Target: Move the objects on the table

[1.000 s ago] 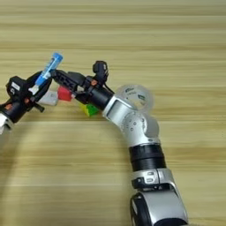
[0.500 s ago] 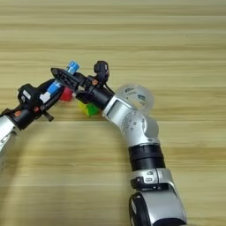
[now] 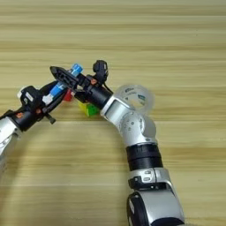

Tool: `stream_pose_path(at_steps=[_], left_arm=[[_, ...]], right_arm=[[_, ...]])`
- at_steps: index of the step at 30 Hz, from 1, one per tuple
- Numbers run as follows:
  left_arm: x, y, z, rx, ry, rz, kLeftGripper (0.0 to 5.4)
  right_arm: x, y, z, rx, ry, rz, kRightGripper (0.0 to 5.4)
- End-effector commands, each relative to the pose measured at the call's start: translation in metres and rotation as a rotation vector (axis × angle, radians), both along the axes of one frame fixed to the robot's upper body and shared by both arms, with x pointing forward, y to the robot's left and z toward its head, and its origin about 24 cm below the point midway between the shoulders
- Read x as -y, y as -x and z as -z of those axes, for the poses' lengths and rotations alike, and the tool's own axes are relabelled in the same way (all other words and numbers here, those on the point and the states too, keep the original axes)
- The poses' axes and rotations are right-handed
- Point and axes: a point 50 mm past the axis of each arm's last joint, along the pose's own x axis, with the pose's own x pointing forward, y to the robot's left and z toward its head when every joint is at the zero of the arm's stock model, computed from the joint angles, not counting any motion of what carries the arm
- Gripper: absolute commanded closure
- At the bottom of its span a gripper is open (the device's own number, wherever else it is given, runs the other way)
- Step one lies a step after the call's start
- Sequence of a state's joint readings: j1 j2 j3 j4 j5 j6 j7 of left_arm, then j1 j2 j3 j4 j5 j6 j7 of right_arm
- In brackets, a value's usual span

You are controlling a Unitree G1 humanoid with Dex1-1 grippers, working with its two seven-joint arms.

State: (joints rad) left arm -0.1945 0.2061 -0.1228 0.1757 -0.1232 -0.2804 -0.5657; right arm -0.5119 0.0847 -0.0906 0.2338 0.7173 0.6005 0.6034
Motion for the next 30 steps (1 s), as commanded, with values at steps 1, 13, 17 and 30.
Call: stream_pose_path(at_steps=[1,13,17,30], left_arm=[[0.0018,0.0029,-0.0022,0.021,-0.015,0.016,4.05],[0.0002,0.0013,-0.004,0.026,-0.011,0.005,4.05],[-0.0009,0.0006,-0.0039,0.025,-0.008,-0.001,4.05],[-0.0061,-0.0019,-0.0048,0.024,0.0,-0.029,4.05]], right_arm=[[-0.0043,-0.0019,-0.0069,0.02,-0.016,-0.02,0.77],[-0.0054,-0.0051,-0.006,0.009,-0.02,-0.022,2.24],[-0.0059,-0.0051,-0.006,0.007,-0.022,-0.024,2.77],[-0.0053,-0.005,-0.0058,0.008,-0.021,-0.026,3.98]])
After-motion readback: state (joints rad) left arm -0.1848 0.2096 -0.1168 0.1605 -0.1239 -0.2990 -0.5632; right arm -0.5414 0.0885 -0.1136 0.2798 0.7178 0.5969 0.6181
